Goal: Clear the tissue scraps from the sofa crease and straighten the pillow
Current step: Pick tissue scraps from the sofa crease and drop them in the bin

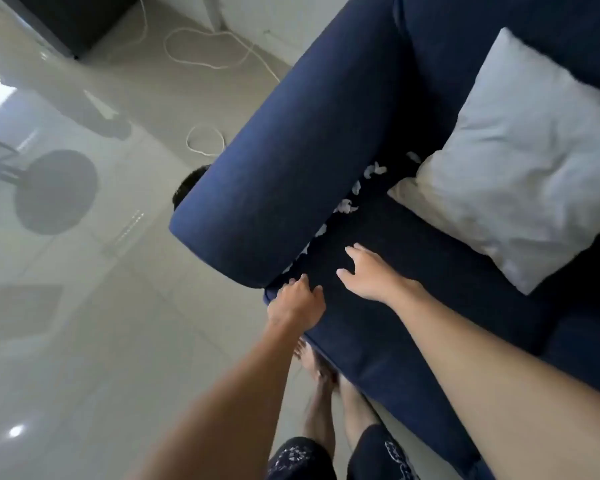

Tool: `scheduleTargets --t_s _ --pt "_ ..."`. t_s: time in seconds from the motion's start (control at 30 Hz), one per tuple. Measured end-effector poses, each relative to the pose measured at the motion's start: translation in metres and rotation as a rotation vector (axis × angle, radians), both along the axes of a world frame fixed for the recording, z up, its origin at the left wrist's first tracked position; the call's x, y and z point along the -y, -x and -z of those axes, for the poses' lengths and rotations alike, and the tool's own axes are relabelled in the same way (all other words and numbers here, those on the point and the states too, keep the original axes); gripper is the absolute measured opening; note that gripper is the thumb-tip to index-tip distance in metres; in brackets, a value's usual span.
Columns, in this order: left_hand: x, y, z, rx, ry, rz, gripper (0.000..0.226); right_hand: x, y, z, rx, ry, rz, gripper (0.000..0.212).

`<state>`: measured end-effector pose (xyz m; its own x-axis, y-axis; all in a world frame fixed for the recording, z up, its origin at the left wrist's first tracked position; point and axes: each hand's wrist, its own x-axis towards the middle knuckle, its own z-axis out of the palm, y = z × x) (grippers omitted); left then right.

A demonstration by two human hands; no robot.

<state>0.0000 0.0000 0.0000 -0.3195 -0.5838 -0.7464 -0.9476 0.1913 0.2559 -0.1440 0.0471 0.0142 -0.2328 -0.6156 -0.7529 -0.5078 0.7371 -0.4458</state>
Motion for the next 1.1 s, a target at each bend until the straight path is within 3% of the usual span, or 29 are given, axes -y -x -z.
scheduleTargets --t_s 0.2,0.5,0.63,1.1 --pt "0.013 -0.024 0.065 -0.002 -0.02 -0.105 0.04 0.028 -0.033 0.055 0.009 0.03 -0.09 0.056" --pt "0.031 -0.03 0.134 -0.116 0.003 -0.157 0.063 0.066 -0.036 0.12 -0.066 0.062 -0.258 0.056" --pt "0.031 -0.03 0.146 -0.109 0.048 -0.13 0.066 0.074 -0.032 0.133 -0.145 -0.013 -0.401 0.06" --pt "0.035 -0.03 0.137 -0.071 0.121 -0.155 0.049 0.077 -0.039 0.136 -0.201 0.046 -0.438 0.042"
